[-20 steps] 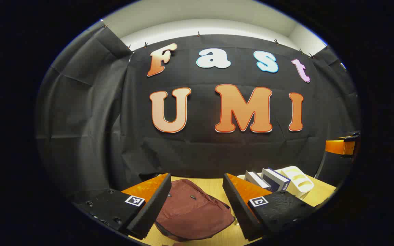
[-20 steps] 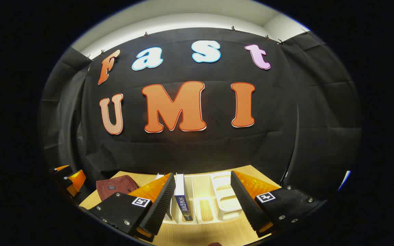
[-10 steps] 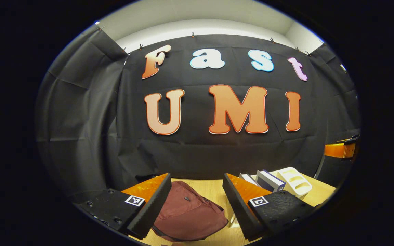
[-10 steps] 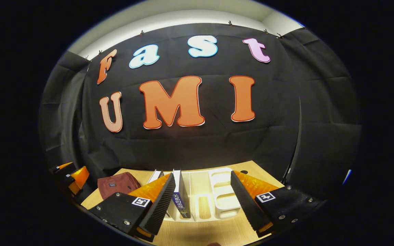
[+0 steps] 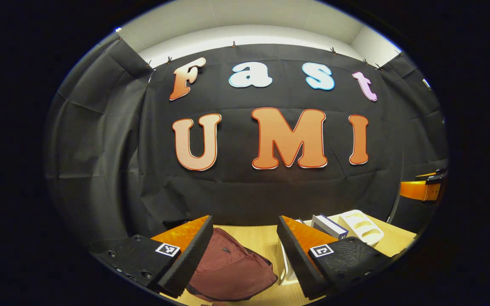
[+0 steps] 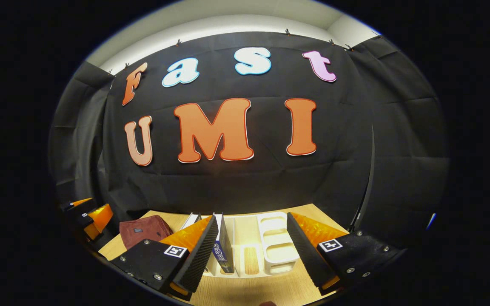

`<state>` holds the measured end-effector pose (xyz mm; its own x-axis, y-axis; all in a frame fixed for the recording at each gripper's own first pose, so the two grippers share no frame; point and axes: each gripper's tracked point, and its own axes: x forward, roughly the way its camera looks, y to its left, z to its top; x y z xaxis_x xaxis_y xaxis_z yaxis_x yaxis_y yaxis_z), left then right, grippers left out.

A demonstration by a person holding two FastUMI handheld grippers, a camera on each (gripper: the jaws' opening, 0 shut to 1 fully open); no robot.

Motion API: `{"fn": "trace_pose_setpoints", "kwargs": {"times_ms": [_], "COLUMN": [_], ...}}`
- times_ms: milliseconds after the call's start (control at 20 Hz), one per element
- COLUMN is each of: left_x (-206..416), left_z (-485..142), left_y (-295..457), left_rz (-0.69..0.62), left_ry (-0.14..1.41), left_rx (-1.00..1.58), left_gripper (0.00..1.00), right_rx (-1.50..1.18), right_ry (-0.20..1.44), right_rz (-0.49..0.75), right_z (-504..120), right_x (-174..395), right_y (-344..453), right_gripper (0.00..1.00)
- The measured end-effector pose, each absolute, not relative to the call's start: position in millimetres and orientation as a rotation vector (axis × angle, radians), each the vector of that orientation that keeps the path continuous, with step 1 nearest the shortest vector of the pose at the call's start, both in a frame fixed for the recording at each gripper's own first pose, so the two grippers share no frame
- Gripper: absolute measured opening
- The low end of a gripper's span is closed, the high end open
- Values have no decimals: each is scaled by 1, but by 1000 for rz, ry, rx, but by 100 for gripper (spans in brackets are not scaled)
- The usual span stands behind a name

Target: Open the schoolbag, grab two books from the bookshelf and put them into the schoolbag.

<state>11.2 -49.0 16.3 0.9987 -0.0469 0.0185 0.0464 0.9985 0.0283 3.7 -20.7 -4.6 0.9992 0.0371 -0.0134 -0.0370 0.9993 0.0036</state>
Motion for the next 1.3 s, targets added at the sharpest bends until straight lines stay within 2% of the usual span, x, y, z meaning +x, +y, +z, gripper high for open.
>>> {"fn": "trace_pose_setpoints", "kwargs": {"times_ms": [1300], "left_x": [1], "left_z": [14], "left_y": [-31], "left_rz": [-20], "left_ry": [-12], "left_rx": [31], "left_gripper": [95], "right_rx": [-31], "right_ry": [15], "right_rz": [49], "right_z": [-9], "right_x": [1], "right_y": [-8], "right_gripper": [96]}}
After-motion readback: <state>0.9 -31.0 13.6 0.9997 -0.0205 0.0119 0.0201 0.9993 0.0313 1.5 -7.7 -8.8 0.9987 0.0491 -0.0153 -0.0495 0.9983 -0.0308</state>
